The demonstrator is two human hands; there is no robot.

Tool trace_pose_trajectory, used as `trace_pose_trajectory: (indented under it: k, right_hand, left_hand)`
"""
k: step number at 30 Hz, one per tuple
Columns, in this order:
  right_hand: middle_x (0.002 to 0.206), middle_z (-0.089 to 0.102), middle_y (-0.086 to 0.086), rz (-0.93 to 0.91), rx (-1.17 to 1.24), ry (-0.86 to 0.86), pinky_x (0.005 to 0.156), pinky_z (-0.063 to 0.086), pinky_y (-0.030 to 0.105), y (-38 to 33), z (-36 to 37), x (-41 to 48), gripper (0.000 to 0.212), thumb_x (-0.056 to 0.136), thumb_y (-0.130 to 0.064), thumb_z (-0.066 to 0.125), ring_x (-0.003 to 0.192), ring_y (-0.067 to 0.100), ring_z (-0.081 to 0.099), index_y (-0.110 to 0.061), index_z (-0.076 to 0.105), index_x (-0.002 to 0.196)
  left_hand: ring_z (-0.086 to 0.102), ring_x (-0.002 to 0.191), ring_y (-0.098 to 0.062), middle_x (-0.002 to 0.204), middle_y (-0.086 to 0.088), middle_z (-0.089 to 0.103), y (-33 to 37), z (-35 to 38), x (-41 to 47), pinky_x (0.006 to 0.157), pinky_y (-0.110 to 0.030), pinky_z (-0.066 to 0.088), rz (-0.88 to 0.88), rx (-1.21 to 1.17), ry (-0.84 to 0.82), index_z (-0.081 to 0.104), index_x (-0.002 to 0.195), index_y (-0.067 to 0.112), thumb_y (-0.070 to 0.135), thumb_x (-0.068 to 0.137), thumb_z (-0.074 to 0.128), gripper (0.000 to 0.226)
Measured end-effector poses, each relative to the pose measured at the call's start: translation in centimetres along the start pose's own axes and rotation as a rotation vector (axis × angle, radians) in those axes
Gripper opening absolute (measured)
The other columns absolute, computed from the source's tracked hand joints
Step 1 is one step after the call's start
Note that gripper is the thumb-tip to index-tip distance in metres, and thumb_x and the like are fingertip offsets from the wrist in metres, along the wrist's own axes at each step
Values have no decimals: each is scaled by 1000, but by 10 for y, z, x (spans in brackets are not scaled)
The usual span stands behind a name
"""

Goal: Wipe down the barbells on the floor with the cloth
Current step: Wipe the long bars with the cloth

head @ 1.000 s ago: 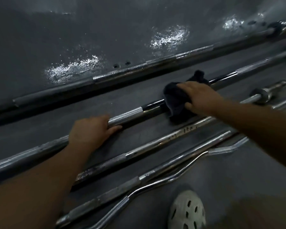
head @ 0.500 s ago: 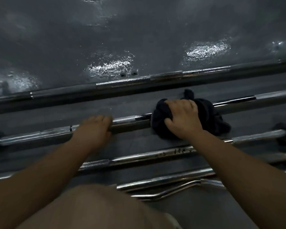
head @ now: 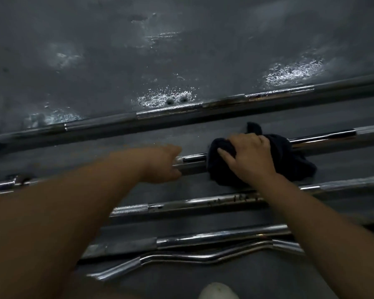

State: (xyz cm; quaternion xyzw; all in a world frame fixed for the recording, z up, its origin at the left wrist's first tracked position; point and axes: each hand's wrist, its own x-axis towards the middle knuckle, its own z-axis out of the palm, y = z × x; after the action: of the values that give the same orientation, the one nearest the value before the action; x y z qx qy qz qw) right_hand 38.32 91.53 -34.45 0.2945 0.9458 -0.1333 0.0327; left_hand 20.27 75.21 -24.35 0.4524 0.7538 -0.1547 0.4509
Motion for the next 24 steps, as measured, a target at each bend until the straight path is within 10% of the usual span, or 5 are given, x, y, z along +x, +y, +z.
trace_pose_trajectory:
  k: [4,9,14,20,24]
  right_hand:
    - [115,67,0,-107,-52,-503,95,44,42,0,-45,20,57,79,-77,56,112,27,59,-30,59,112]
    - [135,59,7,-239,-351,-715,101,48,47,-27,-71,11,51,86,-36,69,122,32,57,-24,52,132]
    - [136,55,8,-250,-381,-660,100,47,43,-15,-63,-3,52,91,-25,65,123,32,57,-20,46,139]
    - [134,61,4,-145,-185,-445,101,45,45,4,-40,-23,53,86,-41,71,122,30,56,-32,52,134]
    - [138,57,-5,-115,-121,-274,109,32,49,41,-39,-49,55,90,-39,66,133,21,48,-34,48,142]
  left_hand:
    - [50,127,-20,144,2,49,-35,-57,-56,108,-32,38,11,128,-20,30,151,27,46,94,56,65]
    - [37,139,-23,157,-4,33,-88,-4,-79,111,-29,30,-74,200,89,24,153,23,51,94,53,72]
    - [59,110,-23,125,-3,62,-66,91,0,87,-30,44,42,-21,205,55,116,25,66,92,41,50]
    - [58,84,-26,88,-3,57,-74,119,24,65,-32,37,107,13,503,45,86,24,69,89,44,45]
    - [56,76,-18,83,0,58,-77,112,44,67,-32,46,92,-25,404,51,79,23,78,76,55,54]
